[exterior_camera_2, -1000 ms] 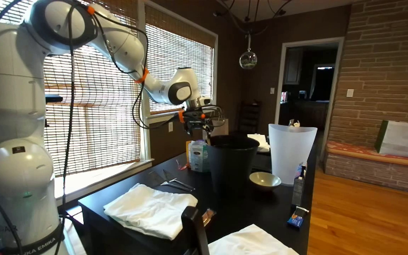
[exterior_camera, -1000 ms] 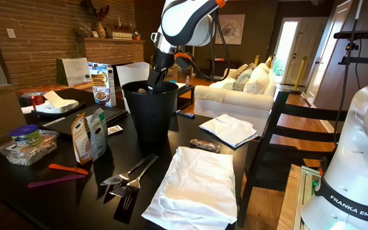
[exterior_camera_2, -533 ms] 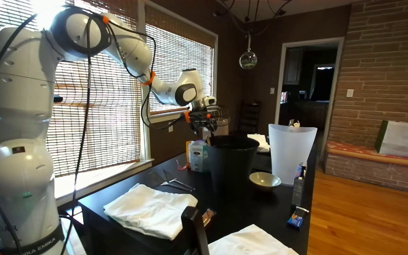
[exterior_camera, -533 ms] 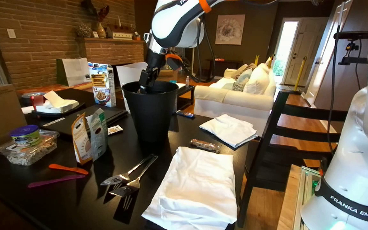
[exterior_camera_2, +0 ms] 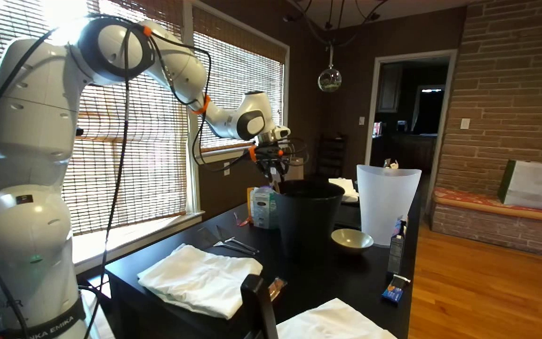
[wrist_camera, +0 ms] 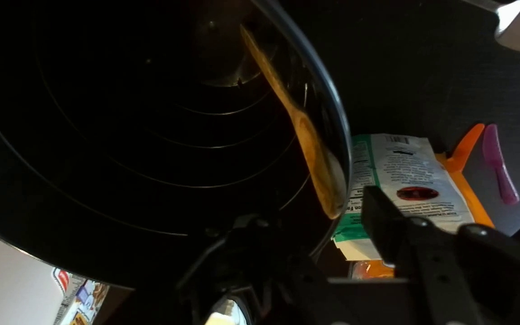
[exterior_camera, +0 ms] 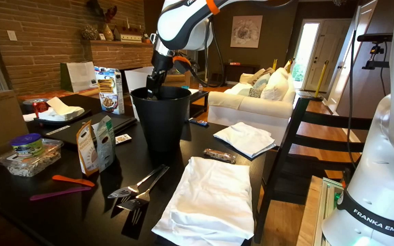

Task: Remove the wooden spoon from the black bin.

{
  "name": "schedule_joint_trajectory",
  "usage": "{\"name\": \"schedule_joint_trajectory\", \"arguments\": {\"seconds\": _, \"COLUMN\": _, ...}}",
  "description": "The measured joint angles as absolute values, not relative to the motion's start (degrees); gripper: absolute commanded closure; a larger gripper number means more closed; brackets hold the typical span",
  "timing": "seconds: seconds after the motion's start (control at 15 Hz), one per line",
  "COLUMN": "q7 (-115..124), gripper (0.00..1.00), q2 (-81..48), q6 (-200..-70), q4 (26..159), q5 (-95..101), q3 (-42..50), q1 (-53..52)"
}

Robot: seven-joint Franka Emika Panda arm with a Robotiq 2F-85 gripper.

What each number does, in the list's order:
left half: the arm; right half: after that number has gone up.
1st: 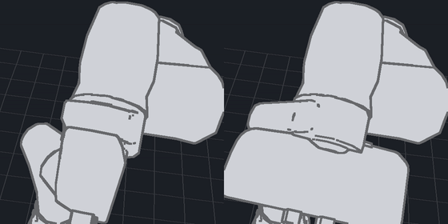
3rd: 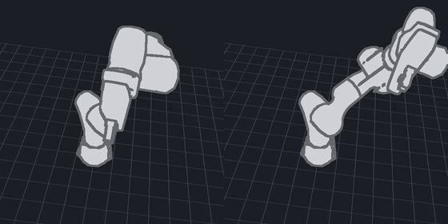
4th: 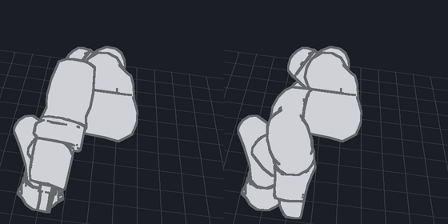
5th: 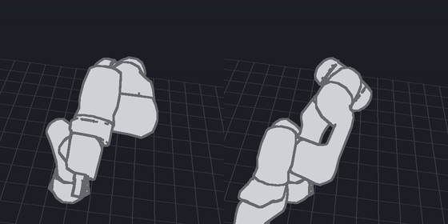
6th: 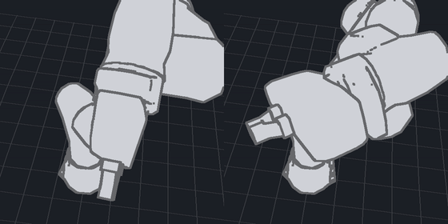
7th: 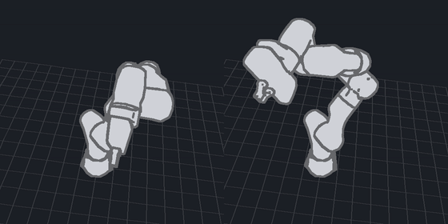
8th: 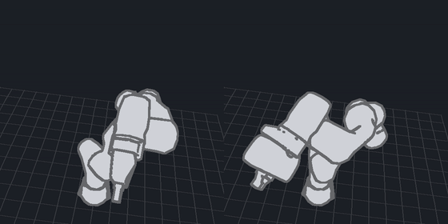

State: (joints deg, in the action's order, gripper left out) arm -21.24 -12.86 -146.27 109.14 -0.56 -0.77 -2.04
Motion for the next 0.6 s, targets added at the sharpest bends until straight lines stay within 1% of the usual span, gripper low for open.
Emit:
{"name": "schedule_joint_trajectory", "arguments": {"seconds": 0.07, "q7": -21.18, "gripper": 0.11, "q2": -13.08, "q6": -145.98, "q4": 109.03, "q5": -0.38, "q3": -0.77, "q1": -2.03}}
{"name": "schedule_joint_trajectory", "arguments": {"seconds": 0.13, "q7": -21.13, "gripper": 0.52, "q2": -13.28, "q6": -145.73, "q4": 108.99, "q5": -0.16, "q3": -0.77, "q1": -2.02}}
{"name": "schedule_joint_trajectory", "arguments": {"seconds": 0.2, "q7": -21.09, "gripper": 0.48, "q2": -13.44, "q6": -145.58, "q4": 108.96, "q5": 0.01, "q3": -0.77, "q1": -2.02}}
{"name": "schedule_joint_trajectory", "arguments": {"seconds": 0.27, "q7": -21.06, "gripper": 0.49, "q2": -13.61, "q6": -145.38, "q4": 108.92, "q5": 0.12, "q3": -0.77, "q1": -2.01}}
{"name": "schedule_joint_trajectory", "arguments": {"seconds": 0.33, "q7": -21.06, "gripper": 0.52, "q2": -13.74, "q6": -145.34, "q4": 108.89, "q5": 0.2, "q3": -0.77, "q1": -2.0}}
{"name": "schedule_joint_trajectory", "arguments": {"seconds": 0.4, "q7": -21.06, "gripper": 0.14, "q2": -13.85, "q6": -145.33, "q4": 108.84, "q5": 0.23, "q3": -0.77, "q1": -1.99}}
{"name": "schedule_joint_trajectory", "arguments": {"seconds": 0.53, "q7": -20.99, "gripper": 0.16, "q2": -14.05, "q6": -145.14, "q4": 108.56, "q5": 0.23, "q3": -0.77, "q1": -1.96}}
{"name": "schedule_joint_trajectory", "arguments": {"seconds": 0.6, "q7": -20.97, "gripper": 0.11, "q2": -14.11, "q6": -144.98, "q4": 108.37, "q5": 0.23, "q3": -0.77, "q1": -1.93}}
